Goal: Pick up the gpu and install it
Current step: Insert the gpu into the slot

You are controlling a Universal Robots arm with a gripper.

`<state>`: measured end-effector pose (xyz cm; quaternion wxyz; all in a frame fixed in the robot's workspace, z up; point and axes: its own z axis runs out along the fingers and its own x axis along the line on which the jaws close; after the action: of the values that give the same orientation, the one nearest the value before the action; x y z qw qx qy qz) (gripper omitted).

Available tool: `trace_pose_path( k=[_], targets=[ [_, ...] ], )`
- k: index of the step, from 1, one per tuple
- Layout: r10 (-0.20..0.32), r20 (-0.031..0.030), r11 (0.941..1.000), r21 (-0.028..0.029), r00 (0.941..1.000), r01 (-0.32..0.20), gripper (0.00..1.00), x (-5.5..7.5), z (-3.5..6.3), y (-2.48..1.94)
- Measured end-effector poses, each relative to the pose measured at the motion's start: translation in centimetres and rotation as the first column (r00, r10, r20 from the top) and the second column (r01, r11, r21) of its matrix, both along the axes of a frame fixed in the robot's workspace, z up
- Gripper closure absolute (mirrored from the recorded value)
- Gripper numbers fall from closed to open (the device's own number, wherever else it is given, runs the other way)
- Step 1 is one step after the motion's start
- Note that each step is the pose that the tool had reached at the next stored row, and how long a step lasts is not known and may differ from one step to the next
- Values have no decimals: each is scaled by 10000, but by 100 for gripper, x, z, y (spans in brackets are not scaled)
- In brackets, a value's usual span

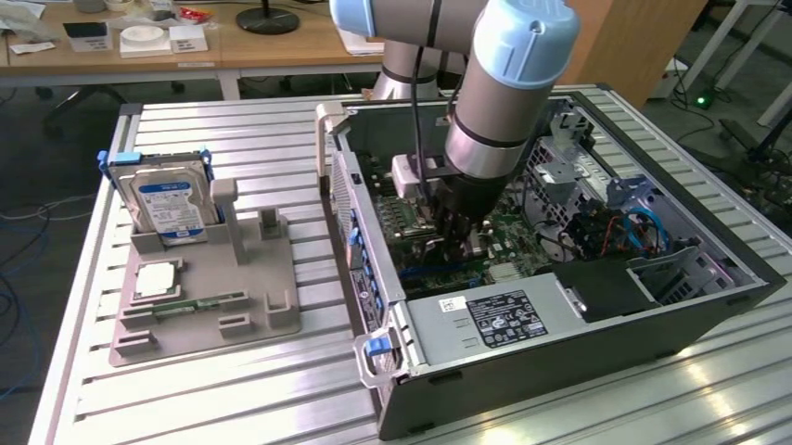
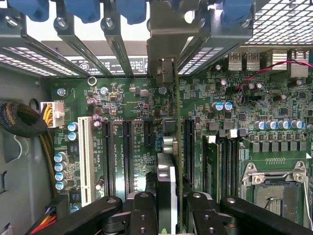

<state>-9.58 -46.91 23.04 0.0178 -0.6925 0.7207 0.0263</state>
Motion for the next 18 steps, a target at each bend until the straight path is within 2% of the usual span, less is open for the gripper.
trace_pose_path(
  k=[18],
  targets=[
    [0, 0, 10000, 1, 10000, 0, 72, 0, -17, 0]
  ],
)
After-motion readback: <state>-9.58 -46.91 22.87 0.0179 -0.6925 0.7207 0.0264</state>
